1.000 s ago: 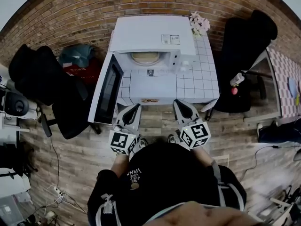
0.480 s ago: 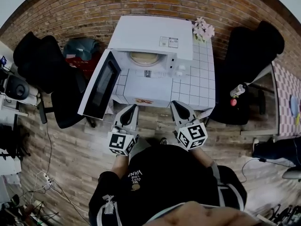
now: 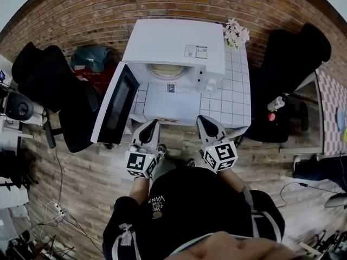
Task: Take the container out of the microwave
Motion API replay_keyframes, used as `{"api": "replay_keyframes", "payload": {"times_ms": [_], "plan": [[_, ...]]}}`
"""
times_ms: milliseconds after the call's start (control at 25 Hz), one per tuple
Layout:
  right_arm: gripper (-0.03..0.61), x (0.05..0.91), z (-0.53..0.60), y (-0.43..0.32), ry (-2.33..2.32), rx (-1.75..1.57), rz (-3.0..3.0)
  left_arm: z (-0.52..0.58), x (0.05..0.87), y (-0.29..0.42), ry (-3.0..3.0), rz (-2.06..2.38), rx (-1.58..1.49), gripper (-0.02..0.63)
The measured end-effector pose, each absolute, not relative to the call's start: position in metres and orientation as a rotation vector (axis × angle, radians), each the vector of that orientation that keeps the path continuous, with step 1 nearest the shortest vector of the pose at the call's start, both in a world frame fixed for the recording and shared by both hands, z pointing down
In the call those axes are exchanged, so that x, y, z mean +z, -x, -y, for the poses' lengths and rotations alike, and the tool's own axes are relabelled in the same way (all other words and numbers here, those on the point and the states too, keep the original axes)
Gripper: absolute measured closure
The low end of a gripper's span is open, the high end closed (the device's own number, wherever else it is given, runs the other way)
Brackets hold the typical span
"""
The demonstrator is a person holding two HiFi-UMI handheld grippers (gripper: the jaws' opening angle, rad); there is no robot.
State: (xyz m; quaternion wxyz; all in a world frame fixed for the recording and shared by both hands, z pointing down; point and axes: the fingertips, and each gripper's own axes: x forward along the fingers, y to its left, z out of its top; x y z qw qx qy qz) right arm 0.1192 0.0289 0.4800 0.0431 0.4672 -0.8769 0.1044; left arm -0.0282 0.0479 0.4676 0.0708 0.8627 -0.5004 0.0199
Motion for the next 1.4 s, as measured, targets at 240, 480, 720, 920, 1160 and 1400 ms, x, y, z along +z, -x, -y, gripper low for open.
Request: {"api": "replay_keyframes", "payload": {"times_ms": [240, 480, 720, 920, 1160, 1400], "plan": [[0.574, 0.485, -0.005, -0.099, -1.503, 0.334, 2.634, -0.015, 0.473, 0.041, -2.629, 1.403, 0.066, 0.604], [0.574, 0.489, 0.018, -0.079, -1.587, 0.358, 2.582, 0.016, 0.473, 0.059, -2.662, 1.327, 0.048, 0.604], [0.574, 0.491, 0.034, -0.065, -1.67, 0.374, 2.526, 0.034, 0.476, 0.07, -2.689, 1.24, 0.031, 0.604], [0.574, 0.495, 0.039, -0.057, -1.729, 0.384, 2.483, 0.042, 0.478, 0.076, -2.716, 1.172, 0.027, 0.604], [0.574, 0.497, 0.042, -0.045, -1.796, 0.384, 2.439, 0.047, 0.478, 0.084, -2.741, 1.099, 0.021, 0.604], [0.574, 0.503, 0.044, -0.045, -1.869, 0.375, 2.381, 0.045, 0.488, 0.089, -2.738, 1.041, 0.05, 0.604]]}}
